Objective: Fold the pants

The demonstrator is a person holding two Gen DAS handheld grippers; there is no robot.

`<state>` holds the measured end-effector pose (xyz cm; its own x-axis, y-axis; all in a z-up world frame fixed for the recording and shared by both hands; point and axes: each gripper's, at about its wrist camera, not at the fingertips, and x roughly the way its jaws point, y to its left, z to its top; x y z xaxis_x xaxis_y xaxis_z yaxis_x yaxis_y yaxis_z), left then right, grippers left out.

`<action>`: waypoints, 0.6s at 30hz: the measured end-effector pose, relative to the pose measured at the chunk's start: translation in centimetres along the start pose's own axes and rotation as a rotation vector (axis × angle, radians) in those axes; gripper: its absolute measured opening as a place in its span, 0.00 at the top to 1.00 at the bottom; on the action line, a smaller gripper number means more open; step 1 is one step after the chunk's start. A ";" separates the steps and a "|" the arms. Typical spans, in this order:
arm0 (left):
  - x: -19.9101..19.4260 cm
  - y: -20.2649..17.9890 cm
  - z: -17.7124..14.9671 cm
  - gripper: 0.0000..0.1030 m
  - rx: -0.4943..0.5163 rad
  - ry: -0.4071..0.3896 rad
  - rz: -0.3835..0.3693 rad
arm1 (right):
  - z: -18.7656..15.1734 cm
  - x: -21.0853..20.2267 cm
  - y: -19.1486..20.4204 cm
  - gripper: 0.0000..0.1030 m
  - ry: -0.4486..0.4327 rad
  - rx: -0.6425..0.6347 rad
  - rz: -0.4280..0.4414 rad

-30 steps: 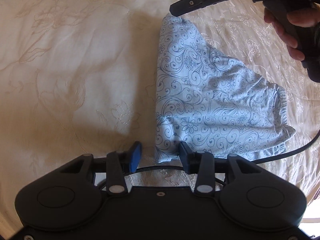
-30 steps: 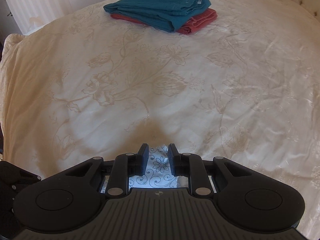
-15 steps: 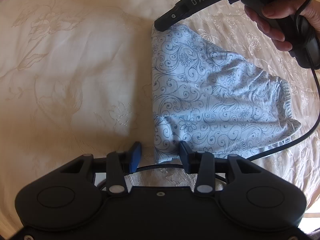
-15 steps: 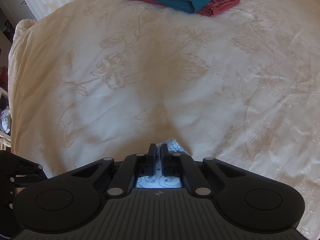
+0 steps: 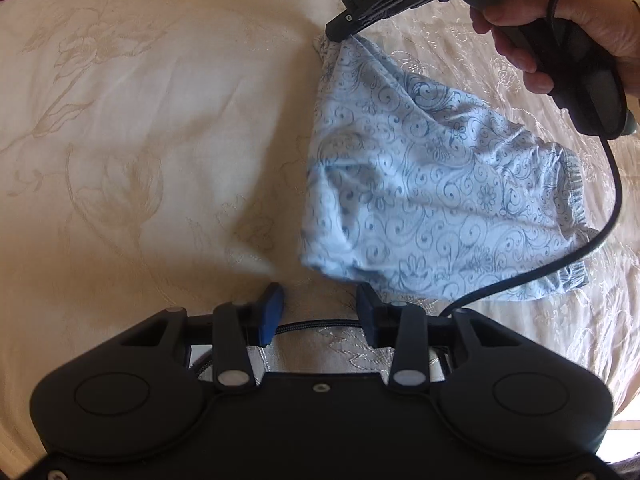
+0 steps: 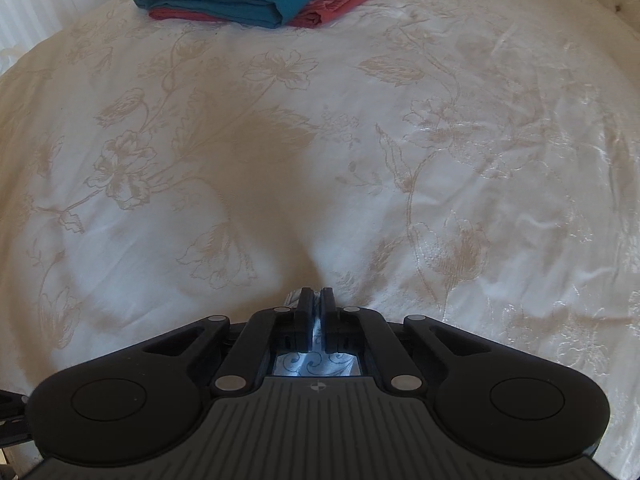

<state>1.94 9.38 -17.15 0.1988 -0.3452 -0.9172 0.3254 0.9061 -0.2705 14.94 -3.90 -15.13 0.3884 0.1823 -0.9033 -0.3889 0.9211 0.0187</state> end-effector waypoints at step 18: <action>-3.0 1.2 3.8 0.43 0.025 -0.117 0.036 | -0.3 -1.2 -1.0 0.97 -0.015 0.019 0.057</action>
<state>5.24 10.61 -13.66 0.3168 -0.3401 -0.8854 0.3386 0.9125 -0.2293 14.60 -5.15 -14.22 0.3784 0.2399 -0.8940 -0.3948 0.9154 0.0785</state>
